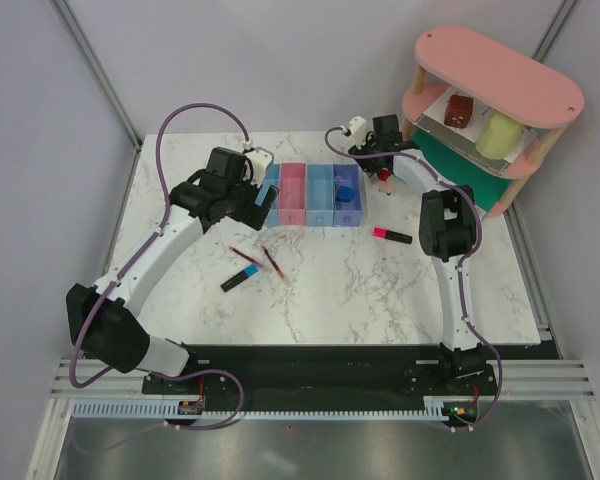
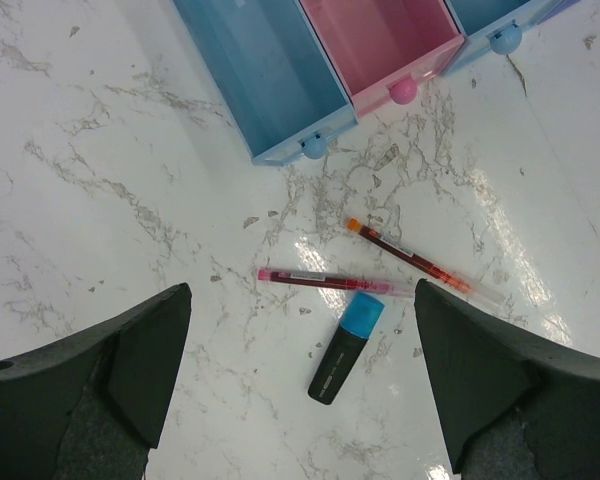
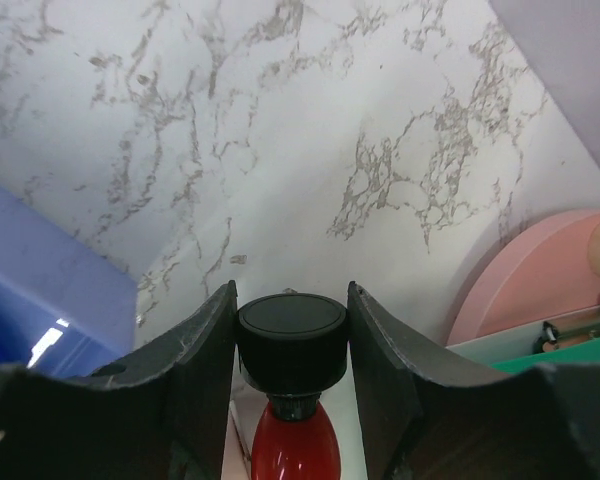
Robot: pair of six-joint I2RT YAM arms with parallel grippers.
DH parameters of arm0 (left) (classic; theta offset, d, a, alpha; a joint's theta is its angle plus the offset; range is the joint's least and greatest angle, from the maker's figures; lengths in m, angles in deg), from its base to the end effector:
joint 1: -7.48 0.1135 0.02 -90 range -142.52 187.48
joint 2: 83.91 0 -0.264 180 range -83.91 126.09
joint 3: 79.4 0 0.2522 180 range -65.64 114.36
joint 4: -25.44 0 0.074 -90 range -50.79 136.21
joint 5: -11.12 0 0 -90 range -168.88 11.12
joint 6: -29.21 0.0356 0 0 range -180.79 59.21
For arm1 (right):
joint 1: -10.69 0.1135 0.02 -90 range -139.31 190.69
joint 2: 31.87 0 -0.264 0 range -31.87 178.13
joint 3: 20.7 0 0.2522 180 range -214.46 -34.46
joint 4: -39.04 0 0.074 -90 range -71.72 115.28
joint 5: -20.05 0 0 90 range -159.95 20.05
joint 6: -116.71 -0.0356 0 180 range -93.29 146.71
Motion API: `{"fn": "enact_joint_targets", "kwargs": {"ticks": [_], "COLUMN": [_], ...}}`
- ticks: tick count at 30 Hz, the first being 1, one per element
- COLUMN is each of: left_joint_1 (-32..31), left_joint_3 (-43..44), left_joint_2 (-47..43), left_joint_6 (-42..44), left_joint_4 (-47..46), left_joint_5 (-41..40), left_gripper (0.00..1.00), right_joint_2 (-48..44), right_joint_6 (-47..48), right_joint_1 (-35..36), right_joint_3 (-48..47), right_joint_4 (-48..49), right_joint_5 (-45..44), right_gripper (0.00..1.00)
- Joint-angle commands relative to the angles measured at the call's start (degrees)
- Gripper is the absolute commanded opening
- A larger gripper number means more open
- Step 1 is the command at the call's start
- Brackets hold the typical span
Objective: Sort the stationery into containers
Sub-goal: Pick up the stationery from the center of the board.
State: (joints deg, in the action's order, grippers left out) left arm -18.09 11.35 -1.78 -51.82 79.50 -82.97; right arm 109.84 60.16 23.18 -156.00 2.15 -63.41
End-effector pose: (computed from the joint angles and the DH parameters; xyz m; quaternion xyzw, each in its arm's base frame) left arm 0.2808 -0.1315 0.3348 0.2616 0.8871 -0.0220 0.3797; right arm 0.5434 0.1245 0.1739 -0.3785 0.8351 -0.0205 0.3986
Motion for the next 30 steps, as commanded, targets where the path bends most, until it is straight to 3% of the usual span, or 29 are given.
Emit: {"fn": "enact_joint_targets", "kwargs": {"ticks": [1,14,23,30], "left_joint_1": [0.07,0.07,0.16,0.07], "left_joint_3": [-0.70,-1.93,-4.13,-6.06], "left_joint_2": [-2.94,-4.87,-7.15,-8.47], "left_joint_6": [0.43,0.52,2.10,3.95], "left_joint_4": [-1.01,-1.09,-1.18,-1.36], "left_joint_5": [1.02,0.94,0.67,-0.56], "left_gripper": [1.00,1.00,1.00,1.00], "right_joint_2": [-6.18,-13.20,-28.49,-40.09], "right_joint_6": [-0.32,-0.67,-1.28,0.39], "right_joint_1": [0.87,1.39,3.68,10.00], "right_joint_3": [-2.21,-0.99,15.09,28.70], "right_joint_4": [0.55,-1.47,-5.34,-10.78], "right_joint_5": [-0.83,-1.45,3.73,9.70], "right_gripper": [0.38,0.38,0.38,0.38]}}
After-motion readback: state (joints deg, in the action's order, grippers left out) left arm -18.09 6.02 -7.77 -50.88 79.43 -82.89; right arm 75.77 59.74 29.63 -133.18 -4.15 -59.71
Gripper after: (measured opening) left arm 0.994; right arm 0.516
